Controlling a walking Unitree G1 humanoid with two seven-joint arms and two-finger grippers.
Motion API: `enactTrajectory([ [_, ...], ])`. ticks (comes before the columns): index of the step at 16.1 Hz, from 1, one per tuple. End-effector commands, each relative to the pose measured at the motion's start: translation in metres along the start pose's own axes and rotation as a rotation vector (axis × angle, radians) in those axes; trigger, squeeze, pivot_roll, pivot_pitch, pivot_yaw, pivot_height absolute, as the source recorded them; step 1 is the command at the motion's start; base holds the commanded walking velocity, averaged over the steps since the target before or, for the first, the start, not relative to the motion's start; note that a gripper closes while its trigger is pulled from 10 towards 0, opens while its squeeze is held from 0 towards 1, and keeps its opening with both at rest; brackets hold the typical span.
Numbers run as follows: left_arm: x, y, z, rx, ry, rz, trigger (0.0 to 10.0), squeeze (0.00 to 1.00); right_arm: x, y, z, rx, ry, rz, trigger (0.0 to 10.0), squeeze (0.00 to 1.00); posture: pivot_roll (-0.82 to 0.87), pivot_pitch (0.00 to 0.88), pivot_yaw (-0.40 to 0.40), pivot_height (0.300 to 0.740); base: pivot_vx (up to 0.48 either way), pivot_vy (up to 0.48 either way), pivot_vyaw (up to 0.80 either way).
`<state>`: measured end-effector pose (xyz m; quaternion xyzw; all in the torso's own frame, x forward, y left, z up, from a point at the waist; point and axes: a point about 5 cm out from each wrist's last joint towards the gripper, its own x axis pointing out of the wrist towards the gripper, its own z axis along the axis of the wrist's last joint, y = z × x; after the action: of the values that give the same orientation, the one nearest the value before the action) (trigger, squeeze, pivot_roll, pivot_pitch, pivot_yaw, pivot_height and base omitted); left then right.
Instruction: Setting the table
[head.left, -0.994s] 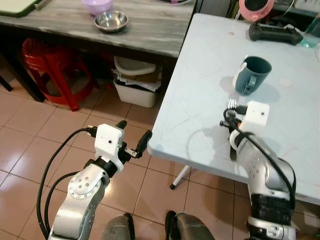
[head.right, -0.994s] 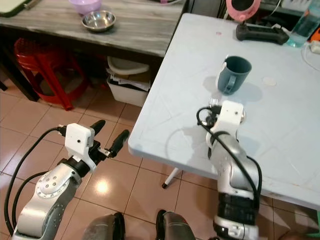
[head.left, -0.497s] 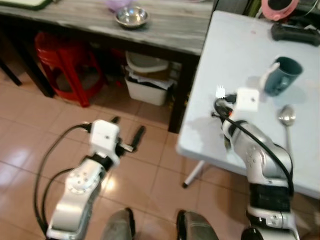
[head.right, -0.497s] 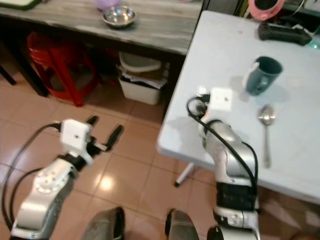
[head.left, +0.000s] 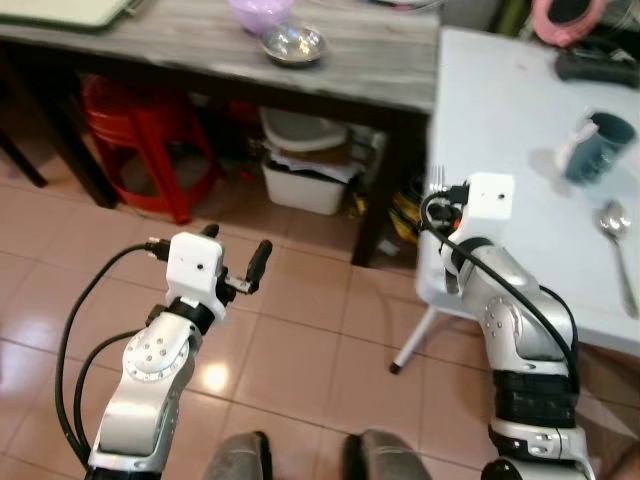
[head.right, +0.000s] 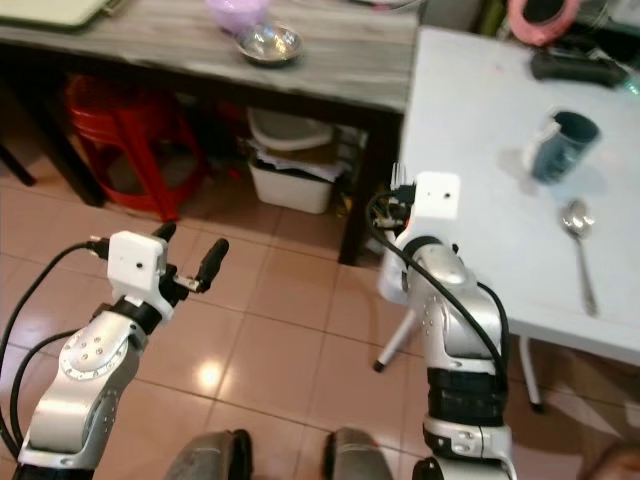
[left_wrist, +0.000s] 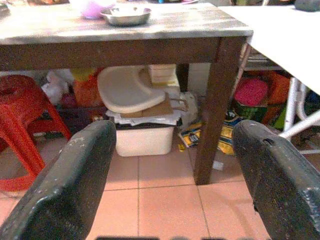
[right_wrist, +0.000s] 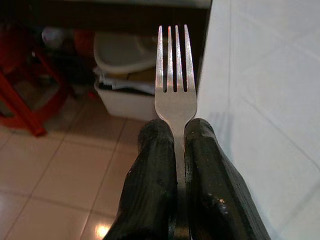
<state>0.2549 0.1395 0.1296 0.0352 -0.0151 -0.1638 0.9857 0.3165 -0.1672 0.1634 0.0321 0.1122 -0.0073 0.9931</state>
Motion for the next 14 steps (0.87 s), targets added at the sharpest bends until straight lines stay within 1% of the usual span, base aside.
enactTrajectory([
  [1,0.0027,-0.006,0.001,0.003,-0.008,-0.013,10.0,0.0,-0.004,-0.0106,-0.0055,-0.001,0.003,-0.042,0.0,0.0,-0.02,0.159,-0.021,0.74,0.442,0.0,0.0],
  [3,0.0036,-0.0057,0.0012,0.006,-0.013,-0.012,10.0,0.0,-0.0054,-0.0091,-0.0088,0.001,0.005,-0.036,0.0,0.0,-0.02,0.158,-0.019,0.74,0.442,0.0,0.0],
  [4,0.0044,-0.0063,0.001,0.008,-0.017,-0.015,10.0,0.0,-0.0054,-0.0086,-0.0096,0.008,0.001,-0.024,1.6,0.0,-0.02,0.154,-0.018,0.74,0.442,0.0,0.0],
  [5,0.0047,-0.0066,0.0006,0.003,-0.016,-0.016,10.0,0.0,-0.0053,-0.0084,-0.0094,0.006,-0.002,-0.021,10.0,0.0,-0.02,0.151,-0.017,0.74,0.442,0.0,0.0],
  [10,0.0058,-0.0087,0.0003,0.007,-0.022,-0.017,10.0,0.0,-0.0064,-0.0075,-0.0102,-0.004,-0.013,-0.009,10.0,0.0,-0.02,0.141,-0.018,0.74,0.441,0.0,0.0],
  [11,0.0059,-0.0086,0.0004,0.012,-0.024,-0.017,10.0,0.0,-0.0064,-0.0073,-0.0105,-0.005,-0.013,-0.008,10.0,0.0,-0.02,0.14,-0.019,0.74,0.439,0.0,0.0],
  [12,0.0063,-0.009,0.0014,0.034,-0.033,-0.022,10.0,0.0,-0.0064,-0.0064,-0.0107,-0.006,-0.016,-0.004,10.0,0.0,-0.02,0.14,-0.018,0.74,0.469,0.0,0.0],
  [13,0.0064,-0.0094,0.0012,0.03,-0.032,-0.024,10.0,0.0,-0.0065,-0.0062,-0.0106,-0.01,-0.019,-0.002,10.0,0.0,-0.02,0.139,-0.018,0.74,0.469,0.0,0.0],
  [14,0.0068,-0.0106,0.0005,0.01,-0.028,-0.028,10.0,0.0,-0.0066,-0.0059,-0.0104,-0.012,-0.025,0.0,10.0,0.0,-0.02,0.139,-0.017,0.74,0.469,0.0,0.0],
])
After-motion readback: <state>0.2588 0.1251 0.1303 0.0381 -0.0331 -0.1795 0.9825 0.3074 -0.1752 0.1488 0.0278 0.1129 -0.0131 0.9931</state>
